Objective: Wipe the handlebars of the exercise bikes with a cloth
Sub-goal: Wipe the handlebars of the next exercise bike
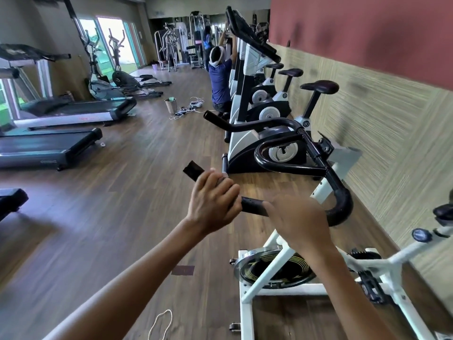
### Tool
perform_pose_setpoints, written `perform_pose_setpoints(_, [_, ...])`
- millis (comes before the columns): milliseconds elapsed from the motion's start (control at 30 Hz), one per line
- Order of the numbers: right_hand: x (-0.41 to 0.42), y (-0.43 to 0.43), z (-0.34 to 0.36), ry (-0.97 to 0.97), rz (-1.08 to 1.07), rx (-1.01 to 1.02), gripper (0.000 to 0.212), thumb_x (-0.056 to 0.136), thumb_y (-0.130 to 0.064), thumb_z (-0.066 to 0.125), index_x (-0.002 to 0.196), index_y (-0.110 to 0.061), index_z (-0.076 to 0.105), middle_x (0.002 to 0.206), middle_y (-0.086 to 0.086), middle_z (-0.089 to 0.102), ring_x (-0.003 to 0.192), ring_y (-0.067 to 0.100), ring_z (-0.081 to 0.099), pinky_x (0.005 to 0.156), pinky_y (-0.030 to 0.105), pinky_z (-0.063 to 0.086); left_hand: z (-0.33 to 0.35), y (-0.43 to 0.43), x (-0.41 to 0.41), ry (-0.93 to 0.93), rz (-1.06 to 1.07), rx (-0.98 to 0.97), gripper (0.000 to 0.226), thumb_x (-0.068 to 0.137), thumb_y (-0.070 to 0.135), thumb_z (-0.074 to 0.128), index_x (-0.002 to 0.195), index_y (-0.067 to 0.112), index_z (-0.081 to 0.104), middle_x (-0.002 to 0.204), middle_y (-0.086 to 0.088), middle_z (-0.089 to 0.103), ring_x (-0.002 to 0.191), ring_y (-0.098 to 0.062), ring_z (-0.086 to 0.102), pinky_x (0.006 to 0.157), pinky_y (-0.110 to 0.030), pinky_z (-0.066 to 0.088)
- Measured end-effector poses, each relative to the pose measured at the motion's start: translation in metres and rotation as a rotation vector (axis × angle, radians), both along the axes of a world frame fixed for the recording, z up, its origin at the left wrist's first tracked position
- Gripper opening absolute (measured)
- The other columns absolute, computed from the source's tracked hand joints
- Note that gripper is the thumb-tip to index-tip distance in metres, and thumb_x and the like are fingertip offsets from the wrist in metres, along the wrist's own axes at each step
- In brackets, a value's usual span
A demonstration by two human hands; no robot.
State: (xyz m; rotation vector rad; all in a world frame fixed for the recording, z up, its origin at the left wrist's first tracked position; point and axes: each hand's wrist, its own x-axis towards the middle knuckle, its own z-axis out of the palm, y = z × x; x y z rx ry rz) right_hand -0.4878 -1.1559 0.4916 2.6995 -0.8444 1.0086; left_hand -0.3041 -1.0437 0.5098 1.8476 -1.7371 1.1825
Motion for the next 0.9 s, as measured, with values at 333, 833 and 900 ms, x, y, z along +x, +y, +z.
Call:
perform_pose_setpoints(333, [-0.015,0.002,-0.005,-0.01,-0.153,-0.005,0.05,0.1,-0.042,0.028,0.079,-0.017,0.066,0.069,-0.002,0.065,0.065,0.023,0.056,0.072,0.038,0.042,0.006,0.006,0.015,-0.058,-0.036,-0.028,0.023,0.093,0.029,0.049,0.085,0.016,0.067,0.087,-0.001,0.066,0.09,-0.026,0.06,0.094,-0.039,0.041])
perform_pose_setpoints(833, [0.0,0.001,-0.044,-0.339,-0.081,-0.314,0.033,0.096,-0.032,0.042,0.088,-0.012,0.067,0.073,0.002,0.063,0.07,0.031,0.058,0.072,0.04,0.038,-0.067,-0.061,0.041,0.058,-0.355,-0.83,0.033,0.096,0.036,0.037,0.107,0.018,0.063,0.124,-0.009,0.057,0.128,-0.035,0.043,0.109,-0.061,0.026])
perform_pose_setpoints(900, [0.004,-0.005,-0.052,-0.391,-0.061,-0.407,0.036,0.094,-0.035,0.039,0.09,-0.012,0.067,0.074,0.003,0.063,0.071,0.031,0.059,0.072,0.042,0.039,-0.072,-0.074,0.034,0.197,-0.459,-0.976,0.038,0.098,0.034,0.033,0.117,0.013,0.059,0.137,-0.014,0.047,0.137,-0.037,0.034,0.112,-0.058,0.025])
